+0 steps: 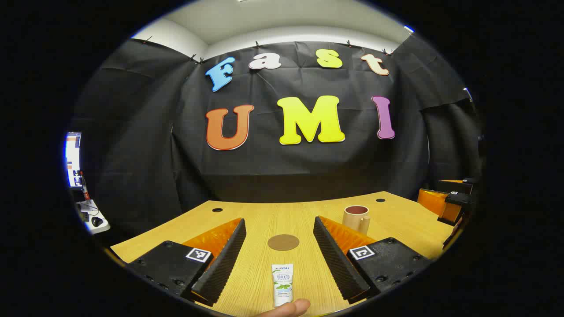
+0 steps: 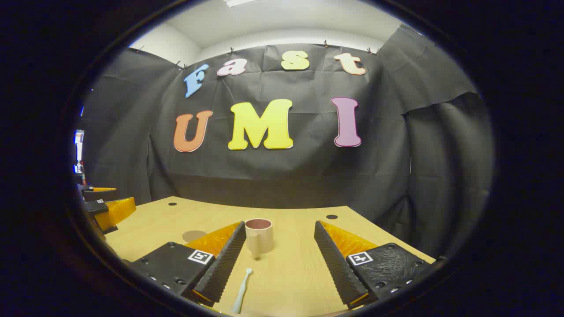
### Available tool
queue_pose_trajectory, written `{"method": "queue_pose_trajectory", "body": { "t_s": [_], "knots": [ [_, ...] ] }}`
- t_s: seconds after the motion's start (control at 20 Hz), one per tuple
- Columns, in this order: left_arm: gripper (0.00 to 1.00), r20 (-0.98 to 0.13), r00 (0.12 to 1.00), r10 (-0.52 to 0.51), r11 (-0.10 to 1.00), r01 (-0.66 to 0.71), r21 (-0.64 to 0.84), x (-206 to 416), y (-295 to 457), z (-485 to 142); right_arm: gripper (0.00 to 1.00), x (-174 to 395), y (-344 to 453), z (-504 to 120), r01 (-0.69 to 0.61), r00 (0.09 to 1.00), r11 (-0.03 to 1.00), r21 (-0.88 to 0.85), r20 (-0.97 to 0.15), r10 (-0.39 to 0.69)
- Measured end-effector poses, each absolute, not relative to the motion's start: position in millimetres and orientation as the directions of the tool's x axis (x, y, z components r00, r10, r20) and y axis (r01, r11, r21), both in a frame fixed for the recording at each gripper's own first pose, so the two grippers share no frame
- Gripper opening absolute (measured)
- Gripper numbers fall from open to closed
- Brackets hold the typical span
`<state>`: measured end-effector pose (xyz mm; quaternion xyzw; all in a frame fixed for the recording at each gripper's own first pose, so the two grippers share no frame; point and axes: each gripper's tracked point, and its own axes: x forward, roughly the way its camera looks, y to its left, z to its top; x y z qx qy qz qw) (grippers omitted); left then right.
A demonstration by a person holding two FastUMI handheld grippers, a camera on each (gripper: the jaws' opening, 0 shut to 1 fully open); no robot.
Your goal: Put the toothbrush and toothpaste on the desktop into the cup, then pick up the cup and place it on the coaster on the desktop.
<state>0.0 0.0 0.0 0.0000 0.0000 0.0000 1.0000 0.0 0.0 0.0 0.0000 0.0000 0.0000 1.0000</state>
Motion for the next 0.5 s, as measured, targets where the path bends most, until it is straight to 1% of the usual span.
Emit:
{"method": "queue_pose_trajectory", "body": {
  "t_s": [0.05, 0.1, 0.15, 0.2, 0.25, 0.3, 0.35, 0.5],
  "knots": [
    [0.98, -0.001, 1.000, -0.002, 1.000, 0.002, 0.001, 0.5, -1.1, 1.3, 0.98, -0.6, -1.1, -0.1, 0.003, 1.000, 1.000, -0.003, 0.000, -0.003],
    [0.98, 0.000, 1.000, 0.001, 1.000, -0.001, 0.001, 0.4, -1.1, 0.2, 0.95, -2.0, -2.2, 2.1, 0.006, 1.000, 1.000, -0.005, 0.005, -0.006],
    [0.98, 0.001, 1.000, 0.008, 1.000, -0.008, 0.000, 0.7, -0.3, 0.8, 0.98, -2.5, -3.1, 3.5, 0.007, 1.000, 1.000, -0.006, 0.011, -0.007],
    [0.98, 0.002, 1.000, 0.012, 1.000, -0.012, -0.003, 0.3, 2.0, 2.3, 0.96, -2.4, -3.9, 5.3, 0.011, 1.000, 1.000, -0.010, 0.014, -0.011],
    [0.98, 0.001, 1.000, 0.014, 1.000, -0.014, -0.005, -0.3, 2.5, 1.7, 0.98, -2.9, -3.4, 4.7, 0.009, 1.000, 1.000, -0.012, 0.015, -0.009],
    [0.98, -0.001, 1.000, 0.019, 1.000, -0.019, -0.005, 0.2, 3.8, 1.0, 0.98, -3.1, -3.3, 5.7, 0.009, 1.000, 1.000, -0.011, 0.016, -0.009],
    [0.98, -0.002, 1.000, 0.022, 1.000, -0.022, -0.003, 0.2, 4.7, 0.6, 0.96, -3.0, -3.5, 5.4, 0.008, 1.000, 1.000, -0.009, 0.016, -0.007],
    [0.98, 0.002, 1.000, 0.029, 1.000, -0.029, 0.003, -1.3, 7.4, 2.3, 0.95, -3.2, -1.3, 4.9, 0.002, 1.000, 1.000, -0.004, 0.011, -0.002]
  ]
}}
